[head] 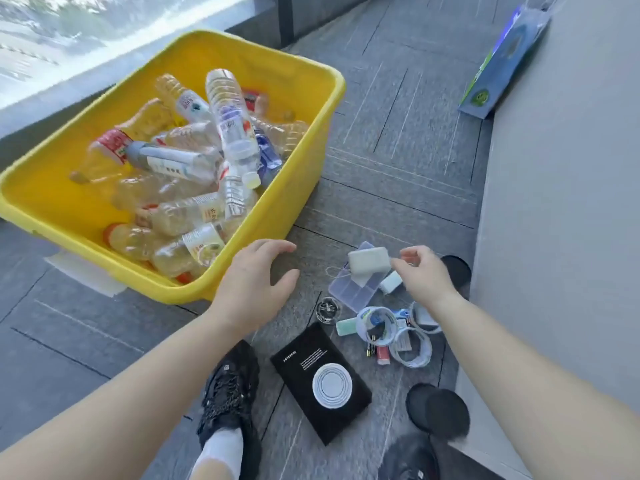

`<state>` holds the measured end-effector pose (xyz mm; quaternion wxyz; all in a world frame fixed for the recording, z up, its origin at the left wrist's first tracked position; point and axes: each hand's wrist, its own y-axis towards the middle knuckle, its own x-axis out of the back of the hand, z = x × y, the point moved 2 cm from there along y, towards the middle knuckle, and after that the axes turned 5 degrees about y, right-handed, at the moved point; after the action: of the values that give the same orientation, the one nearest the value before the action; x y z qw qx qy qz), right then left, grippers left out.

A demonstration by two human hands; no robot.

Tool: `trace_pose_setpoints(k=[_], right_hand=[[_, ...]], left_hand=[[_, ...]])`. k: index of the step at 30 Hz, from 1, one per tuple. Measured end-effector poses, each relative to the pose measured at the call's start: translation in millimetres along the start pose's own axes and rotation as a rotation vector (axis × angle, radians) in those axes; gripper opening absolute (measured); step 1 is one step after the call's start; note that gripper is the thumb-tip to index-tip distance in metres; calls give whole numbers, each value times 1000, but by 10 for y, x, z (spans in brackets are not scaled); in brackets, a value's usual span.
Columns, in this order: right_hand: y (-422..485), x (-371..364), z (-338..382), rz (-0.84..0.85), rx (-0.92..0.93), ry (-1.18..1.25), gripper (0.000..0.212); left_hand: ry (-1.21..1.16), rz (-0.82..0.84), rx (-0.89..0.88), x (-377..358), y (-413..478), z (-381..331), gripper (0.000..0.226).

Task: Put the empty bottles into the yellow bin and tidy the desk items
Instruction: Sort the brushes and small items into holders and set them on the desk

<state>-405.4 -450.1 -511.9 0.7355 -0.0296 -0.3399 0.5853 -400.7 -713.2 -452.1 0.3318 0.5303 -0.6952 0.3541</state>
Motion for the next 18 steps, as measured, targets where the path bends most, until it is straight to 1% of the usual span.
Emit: trace_pose_setpoints(k=[6, 12, 14, 16, 18], right_hand=[[-145, 86, -786, -54, -104, -97, 38], [-160, -113, -1623, 9, -244, -288, 42], [-119, -129, -1791, -1, -259, -346, 48], [-82, -113, -1899, -47, -258, -394, 55], [-36, -99, -1999, -86, -268, -436, 70]], left_hand=[[-28, 154, 160, -551, -117, 48, 39], [-57, 249, 243, -1245, -164, 204, 37], [-50, 294, 253, -1498, -123, 159, 41], [-60, 337, 261, -1735, -57, 73, 47], [-88, 379, 272, -1964, 38, -5, 55]])
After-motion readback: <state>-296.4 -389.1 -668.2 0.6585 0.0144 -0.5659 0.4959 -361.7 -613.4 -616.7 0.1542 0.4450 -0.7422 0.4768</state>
